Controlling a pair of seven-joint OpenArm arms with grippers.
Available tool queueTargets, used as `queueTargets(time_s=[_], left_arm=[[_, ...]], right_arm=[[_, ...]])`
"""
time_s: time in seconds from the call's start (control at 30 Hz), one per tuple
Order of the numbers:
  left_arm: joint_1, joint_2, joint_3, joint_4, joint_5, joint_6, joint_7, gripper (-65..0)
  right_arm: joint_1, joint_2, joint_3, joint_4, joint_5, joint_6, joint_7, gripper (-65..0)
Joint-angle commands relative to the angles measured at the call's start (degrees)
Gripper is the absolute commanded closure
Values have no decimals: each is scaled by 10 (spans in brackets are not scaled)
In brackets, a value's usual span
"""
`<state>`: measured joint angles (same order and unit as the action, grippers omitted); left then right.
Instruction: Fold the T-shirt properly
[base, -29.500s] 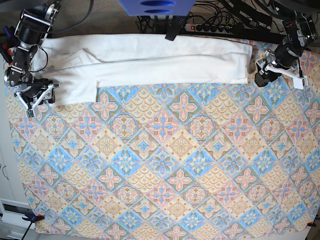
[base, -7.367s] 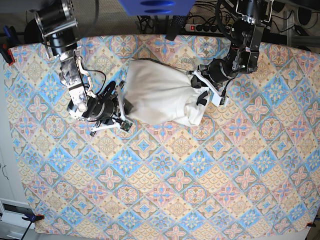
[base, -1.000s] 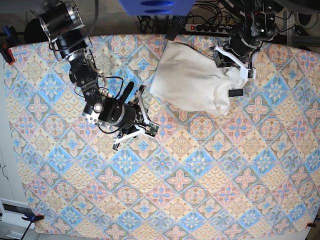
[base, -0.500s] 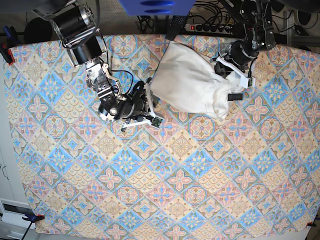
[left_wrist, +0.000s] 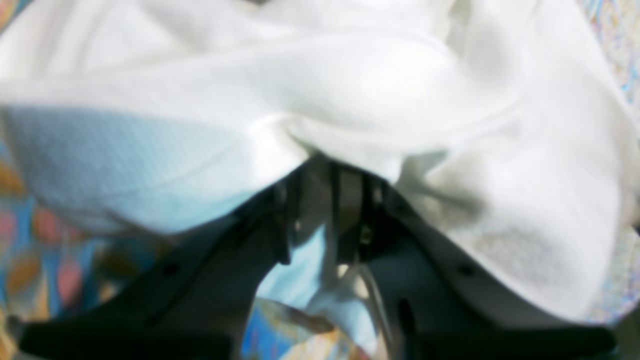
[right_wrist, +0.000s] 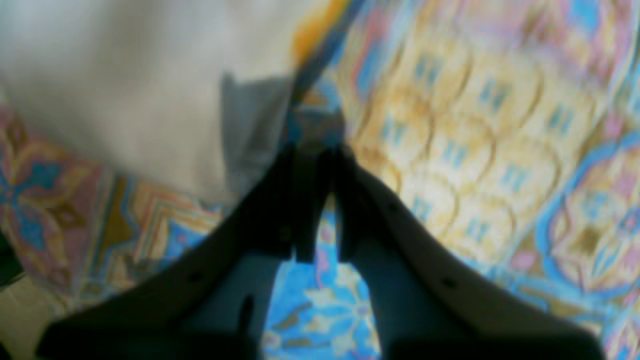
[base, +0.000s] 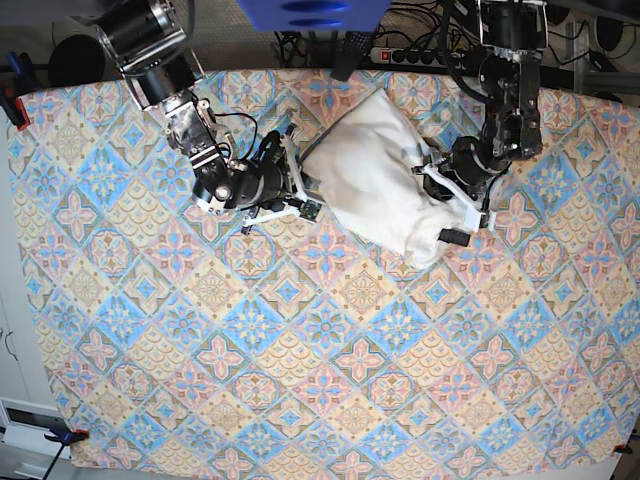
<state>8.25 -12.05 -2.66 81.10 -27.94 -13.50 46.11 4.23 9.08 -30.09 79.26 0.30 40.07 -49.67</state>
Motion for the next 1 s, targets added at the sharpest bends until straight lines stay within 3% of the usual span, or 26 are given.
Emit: queueTargets(time_s=[0.0,0.2,0.43,0.6,0.97], left_arm=[[-19,2,17,-2,8,2,-2,-122],[-103,4,92,-77,14,2,-6,-122],[-174,21,164,-139,18,1,-36,-123],[-203,18,198,-142,13,1,-20,-120],[-116,-86,198,-100,15,1,1,-119]], right_arm=[[8,4,9,25,6,-1,9,-57],[-37,34,25,76,6,-1,9,-57],[-78,37,67,121,6,-1,9,-57],[-89,37,89,132,6,-1,8,-57],[-85,37,111,132,6,-1,8,-56]])
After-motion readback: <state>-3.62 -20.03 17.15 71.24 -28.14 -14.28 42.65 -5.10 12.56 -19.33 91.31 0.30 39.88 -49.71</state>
